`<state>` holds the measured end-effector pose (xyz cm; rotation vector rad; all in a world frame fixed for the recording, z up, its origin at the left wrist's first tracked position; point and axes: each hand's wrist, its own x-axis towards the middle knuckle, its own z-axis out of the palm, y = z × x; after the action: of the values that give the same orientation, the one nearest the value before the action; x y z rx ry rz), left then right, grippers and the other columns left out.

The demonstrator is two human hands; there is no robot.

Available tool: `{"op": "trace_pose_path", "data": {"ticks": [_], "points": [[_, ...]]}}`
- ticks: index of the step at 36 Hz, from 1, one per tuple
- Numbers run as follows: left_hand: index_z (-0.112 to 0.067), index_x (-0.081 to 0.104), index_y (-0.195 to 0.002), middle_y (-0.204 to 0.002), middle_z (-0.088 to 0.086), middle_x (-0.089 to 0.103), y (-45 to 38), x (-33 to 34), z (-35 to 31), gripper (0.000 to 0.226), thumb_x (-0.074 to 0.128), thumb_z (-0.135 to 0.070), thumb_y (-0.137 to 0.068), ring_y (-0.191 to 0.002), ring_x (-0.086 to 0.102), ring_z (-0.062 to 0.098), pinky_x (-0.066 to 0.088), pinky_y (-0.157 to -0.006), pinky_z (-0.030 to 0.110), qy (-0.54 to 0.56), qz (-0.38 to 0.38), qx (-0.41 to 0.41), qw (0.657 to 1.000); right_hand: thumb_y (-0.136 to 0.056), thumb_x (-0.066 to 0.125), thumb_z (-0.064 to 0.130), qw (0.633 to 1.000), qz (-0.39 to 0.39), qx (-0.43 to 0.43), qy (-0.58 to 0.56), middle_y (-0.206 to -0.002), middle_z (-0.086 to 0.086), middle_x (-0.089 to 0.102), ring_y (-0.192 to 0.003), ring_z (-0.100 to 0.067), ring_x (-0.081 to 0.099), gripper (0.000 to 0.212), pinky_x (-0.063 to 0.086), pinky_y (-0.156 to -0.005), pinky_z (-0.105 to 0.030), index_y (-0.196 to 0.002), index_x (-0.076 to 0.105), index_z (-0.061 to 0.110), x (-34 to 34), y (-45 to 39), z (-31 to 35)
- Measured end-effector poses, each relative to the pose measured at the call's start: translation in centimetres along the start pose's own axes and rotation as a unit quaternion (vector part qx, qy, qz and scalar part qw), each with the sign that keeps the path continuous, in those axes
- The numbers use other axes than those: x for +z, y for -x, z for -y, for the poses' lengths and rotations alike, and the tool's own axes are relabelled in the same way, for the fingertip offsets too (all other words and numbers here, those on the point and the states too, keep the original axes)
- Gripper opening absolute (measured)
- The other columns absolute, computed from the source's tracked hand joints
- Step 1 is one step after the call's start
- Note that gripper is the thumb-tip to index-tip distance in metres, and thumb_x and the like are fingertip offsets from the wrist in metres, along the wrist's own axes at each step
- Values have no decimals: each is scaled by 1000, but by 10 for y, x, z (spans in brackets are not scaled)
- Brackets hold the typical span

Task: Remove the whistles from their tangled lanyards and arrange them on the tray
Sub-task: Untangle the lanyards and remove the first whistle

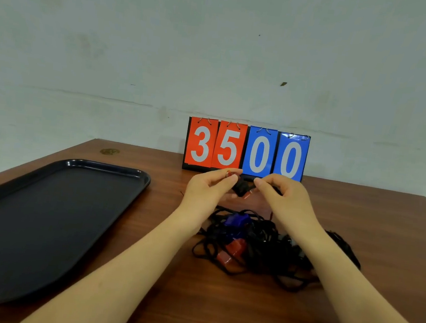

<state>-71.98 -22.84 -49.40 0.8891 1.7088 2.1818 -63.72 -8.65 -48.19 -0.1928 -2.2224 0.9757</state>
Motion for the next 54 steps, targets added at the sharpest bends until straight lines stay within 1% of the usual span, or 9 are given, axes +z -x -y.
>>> {"op": "trace_pose_path", "data": {"ticks": [7,12,15,20,26,29,32,39,54], "points": [[-18,71,-105,-89,-4,76,3,1,-3,17,58,-12,-95,-81,71,8,58,-78,24,50,63,-42,996,-92,61,25,999,-9,16,-34,-65,11,64,-64,5,55,21,41,-61,-4,-73,68,22,-2,-2,-2],[-11,67,-115,-108,10,73,2,0,-4,22,54,-16,-97,-94,70,17,55,-75,23,151,93,-97,979,-94,58,29,995,-1,51,-85,-48,14,52,-46,1,45,26,35,-48,-10,-80,70,10,1,-2,-2],[-11,67,-108,-95,7,75,4,2,-6,19,51,-15,-98,-84,71,12,56,-73,22,220,99,-119,963,-95,57,28,983,12,90,-162,-45,10,40,-41,-3,33,30,29,-41,-14,-84,69,3,2,-2,-1],[-7,68,-109,-106,13,72,4,5,-4,20,55,-15,-95,-96,69,19,57,-73,23,321,75,-154,931,-95,58,23,958,21,124,-257,-48,3,34,-42,-10,25,29,23,-41,-21,-67,67,17,4,1,0],[-4,63,-119,-117,21,67,2,3,-3,28,58,-14,-94,-104,67,26,59,-69,24,411,36,-185,892,-94,57,23,969,13,110,-219,-47,8,42,-42,-4,35,20,31,-42,-16,-80,70,15,13,5,-1],[-3,62,-119,-106,21,71,2,1,-1,27,56,-13,-96,-94,71,25,59,-66,25,435,17,-181,882,-94,59,22,993,4,46,-108,-59,18,61,-56,4,54,14,40,-58,-13,-86,70,24,20,8,-2],[-5,62,-119,-100,17,73,0,0,3,25,56,-13,-96,-92,72,22,59,-70,26,418,-5,-159,894,-93,60,24,999,-2,-27,28,-78,19,64,-81,5,58,12,46,-73,-14,-85,64,31,24,12,-6],[-9,64,-116,-107,13,73,-1,-2,9,23,57,-12,-95,-97,71,20,58,-74,28,368,-33,-138,919,-92,62,27,979,15,-113,172,-79,20,56,-77,4,55,3,39,-69,-7,-91,64,25,24,14,-4],[-23,70,-108,-104,-2,73,-1,3,11,19,56,-16,-97,-99,69,12,57,-83,28,67,-35,-30,997,-92,62,22,987,-13,-119,105,-84,19,60,-82,0,58,7,44,-73,-7,-97,65,24,25,15,-4]]}}
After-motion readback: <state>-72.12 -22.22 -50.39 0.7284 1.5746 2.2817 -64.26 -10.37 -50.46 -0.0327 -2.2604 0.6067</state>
